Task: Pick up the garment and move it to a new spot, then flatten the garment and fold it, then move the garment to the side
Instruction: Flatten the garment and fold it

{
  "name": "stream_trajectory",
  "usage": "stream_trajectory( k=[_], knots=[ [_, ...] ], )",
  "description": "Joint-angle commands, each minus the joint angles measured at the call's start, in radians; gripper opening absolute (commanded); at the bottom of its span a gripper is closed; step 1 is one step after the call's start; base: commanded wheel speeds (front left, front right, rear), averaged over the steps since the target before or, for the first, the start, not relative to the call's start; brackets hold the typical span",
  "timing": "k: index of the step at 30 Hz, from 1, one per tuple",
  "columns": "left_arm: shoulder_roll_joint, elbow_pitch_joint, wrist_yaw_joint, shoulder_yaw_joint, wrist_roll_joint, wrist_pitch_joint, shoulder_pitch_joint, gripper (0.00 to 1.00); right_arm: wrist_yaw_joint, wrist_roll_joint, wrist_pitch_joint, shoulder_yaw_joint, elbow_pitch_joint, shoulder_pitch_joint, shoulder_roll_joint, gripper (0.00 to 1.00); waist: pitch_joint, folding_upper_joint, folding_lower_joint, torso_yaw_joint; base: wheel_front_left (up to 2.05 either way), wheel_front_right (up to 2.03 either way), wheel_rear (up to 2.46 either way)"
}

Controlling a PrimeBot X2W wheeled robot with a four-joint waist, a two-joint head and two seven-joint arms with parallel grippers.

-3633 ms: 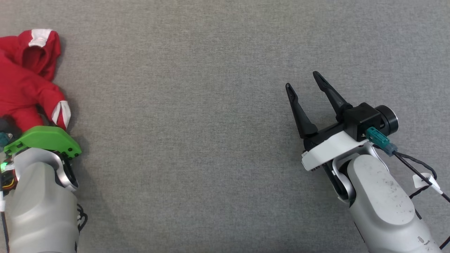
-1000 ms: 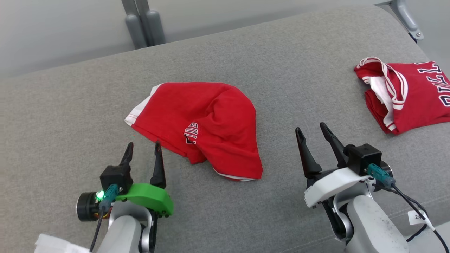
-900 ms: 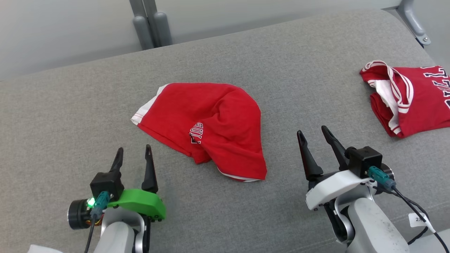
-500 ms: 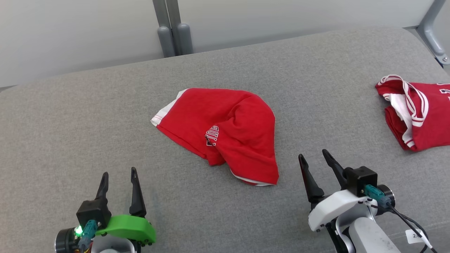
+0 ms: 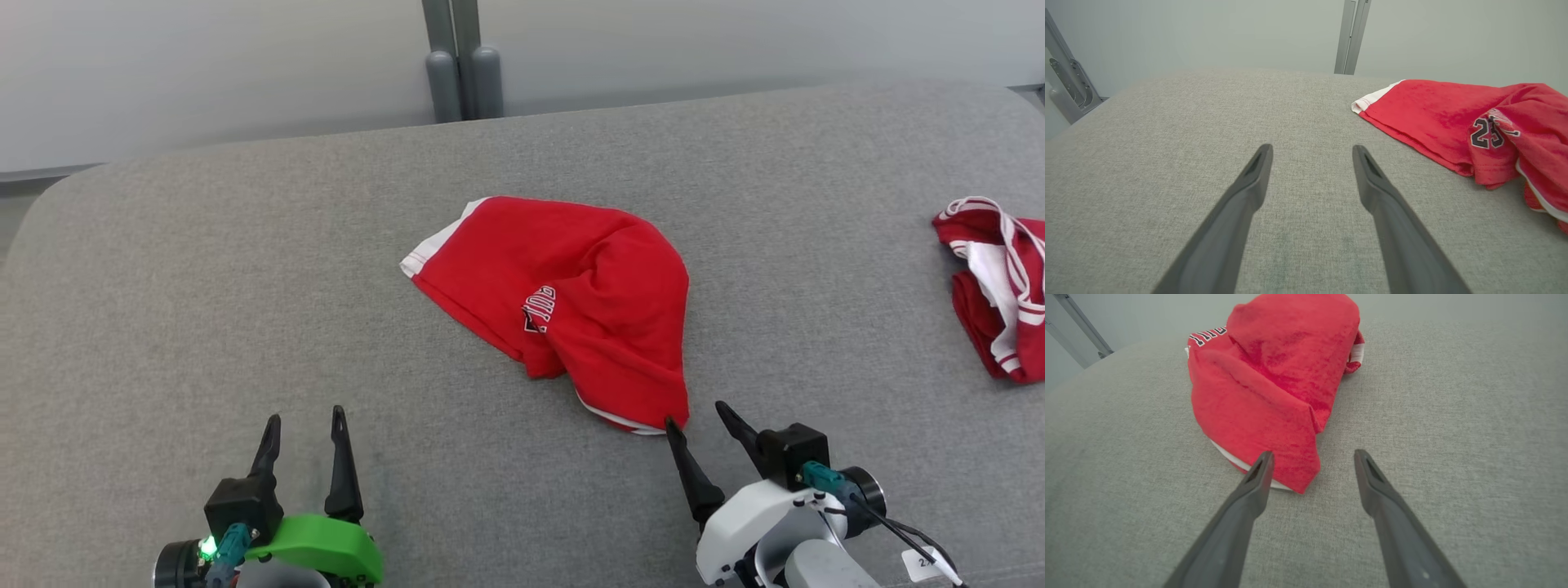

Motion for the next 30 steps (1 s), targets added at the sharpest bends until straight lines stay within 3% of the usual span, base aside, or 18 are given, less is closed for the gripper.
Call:
stream_trajectory(
  k=[1,5,6,7,8,9,10,18,30],
  knots=[
    [0.004,0.003,0.003,-0.003,-0.006,0.0,-0.015,1.0,-0.001,0.007,-0.003,0.004,0.016,-0.021,-0.002,1.0,0.021,-0.0001,0.0,0.032,0.0,0.0,0.0],
    [0.004,0.002,0.012,-0.011,-0.011,0.0,-0.028,1.0,-0.001,0.01,-0.003,0.003,0.067,-0.043,-0.003,1.0,0.037,-0.0001,0.0,0.067,0.0,0.0,0.0],
    [0.004,0.0,0.014,-0.011,-0.012,0.0,-0.031,1.0,-0.001,0.008,-0.003,0.003,0.073,-0.046,-0.004,0.9,0.04,-0.0001,0.0,0.072,0.0,0.0,0.0],
    [0.004,-0.001,0.015,-0.01,-0.014,0.0,-0.032,1.0,-0.001,0.007,-0.003,0.004,0.078,-0.049,-0.005,0.71,0.042,-0.0001,0.0,0.074,0.0,0.0,0.0],
    [0.004,-0.001,0.016,-0.01,-0.016,0.0,-0.031,1.0,-0.001,0.007,-0.003,0.003,0.082,-0.053,-0.007,0.29,0.045,-0.0001,0.0,0.075,0.0,0.0,0.0],
    [0.004,-0.001,0.017,-0.011,-0.02,0.0,-0.032,1.0,-0.001,0.006,-0.003,0.001,0.086,-0.057,-0.01,0.04,0.047,-0.0001,0.0,0.076,0.0,0.0,0.0],
    [0.004,-0.002,0.019,-0.013,-0.023,0.0,-0.033,1.0,-0.001,0.004,-0.003,0.001,0.089,-0.061,-0.011,0.0,0.048,-0.0001,0.0,0.076,0.0,0.0,0.0],
    [0.004,-0.001,0.026,-0.02,-0.043,0.0,-0.037,1.0,-0.001,0.027,-0.003,-0.034,0.028,-0.088,-0.025,0.0,0.047,-0.0001,0.0,0.05,0.0,0.0,0.0],
    [0.004,0.014,0.012,-0.036,-0.071,0.0,-0.004,1.0,-0.001,0.052,-0.003,-0.197,-0.273,-0.199,-0.099,0.0,-0.011,-0.0001,0.0,-0.028,0.0,0.0,0.0]
  ],
)
